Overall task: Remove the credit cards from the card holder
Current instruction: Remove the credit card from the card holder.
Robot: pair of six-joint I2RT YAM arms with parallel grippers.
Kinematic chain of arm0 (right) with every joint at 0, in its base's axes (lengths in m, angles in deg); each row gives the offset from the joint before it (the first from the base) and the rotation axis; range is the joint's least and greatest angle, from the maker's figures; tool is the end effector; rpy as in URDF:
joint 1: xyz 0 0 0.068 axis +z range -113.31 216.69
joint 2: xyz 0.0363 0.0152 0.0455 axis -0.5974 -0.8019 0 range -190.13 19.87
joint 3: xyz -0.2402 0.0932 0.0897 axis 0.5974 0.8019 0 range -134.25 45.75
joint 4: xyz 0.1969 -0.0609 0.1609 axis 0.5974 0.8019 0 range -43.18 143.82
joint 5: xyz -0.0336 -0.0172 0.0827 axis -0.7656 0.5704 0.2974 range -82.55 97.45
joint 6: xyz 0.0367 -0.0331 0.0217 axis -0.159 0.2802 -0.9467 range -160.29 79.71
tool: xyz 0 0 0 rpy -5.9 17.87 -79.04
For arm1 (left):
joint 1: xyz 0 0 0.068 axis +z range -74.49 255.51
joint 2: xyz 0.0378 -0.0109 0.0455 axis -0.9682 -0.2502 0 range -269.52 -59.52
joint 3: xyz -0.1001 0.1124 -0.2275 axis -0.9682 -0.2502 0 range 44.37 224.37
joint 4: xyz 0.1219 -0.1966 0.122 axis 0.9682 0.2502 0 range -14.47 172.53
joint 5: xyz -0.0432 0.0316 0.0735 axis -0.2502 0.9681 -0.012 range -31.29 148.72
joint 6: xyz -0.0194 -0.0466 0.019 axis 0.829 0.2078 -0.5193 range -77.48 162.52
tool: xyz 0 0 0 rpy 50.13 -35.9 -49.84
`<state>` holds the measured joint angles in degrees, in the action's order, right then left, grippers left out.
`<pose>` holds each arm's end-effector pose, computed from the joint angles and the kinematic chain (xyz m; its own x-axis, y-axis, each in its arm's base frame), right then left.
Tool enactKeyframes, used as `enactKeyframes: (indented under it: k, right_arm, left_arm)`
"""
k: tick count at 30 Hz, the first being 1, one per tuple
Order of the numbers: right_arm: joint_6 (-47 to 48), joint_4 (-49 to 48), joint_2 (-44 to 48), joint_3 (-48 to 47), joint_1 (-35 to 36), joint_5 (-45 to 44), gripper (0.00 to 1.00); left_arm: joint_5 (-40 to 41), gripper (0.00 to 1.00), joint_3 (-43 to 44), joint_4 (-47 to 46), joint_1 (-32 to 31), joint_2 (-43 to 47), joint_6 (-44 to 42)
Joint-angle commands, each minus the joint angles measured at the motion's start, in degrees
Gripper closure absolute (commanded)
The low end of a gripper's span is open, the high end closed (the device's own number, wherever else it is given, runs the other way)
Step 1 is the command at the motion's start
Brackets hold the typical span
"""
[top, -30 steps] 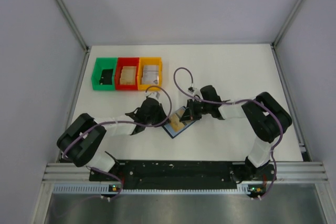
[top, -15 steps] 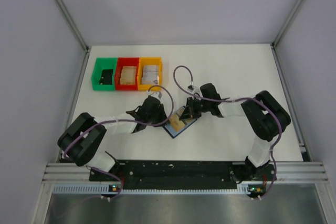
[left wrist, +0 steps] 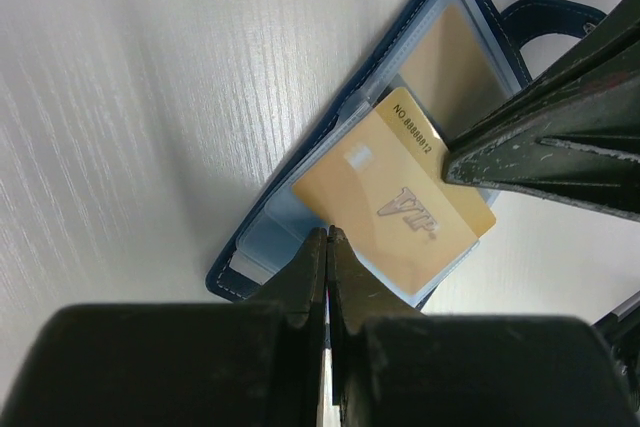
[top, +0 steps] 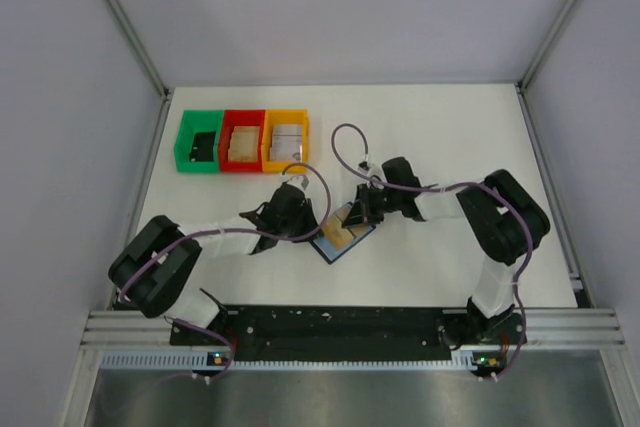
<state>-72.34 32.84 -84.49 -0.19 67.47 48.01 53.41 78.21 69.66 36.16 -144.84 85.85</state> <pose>0.2777 0.1925 0.1211 -0.9278 -0.0834 -0.3636 -0.3484 0.5421 0.7647 0.2103 -0.1767 0.1441 -0.8694 -0.1707 -0.4636 0.1164 0.8412 -0.5281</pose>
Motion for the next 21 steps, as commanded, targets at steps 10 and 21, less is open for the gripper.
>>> enactKeyframes:
  k: [10,21]
  right_arm:
    - [4.0,1.5,1.1,-2.1,-3.3,1.4,0.94]
    - [2.1,-1.6,-1.2,-2.1,-3.2,5.9,0.82]
  left_arm:
    - [0.9,1.0,-1.9,4.7,0.1,1.9,-1.5]
    - [0.6,1.0,-2.0,4.2,-0.1,1.8,-1.1]
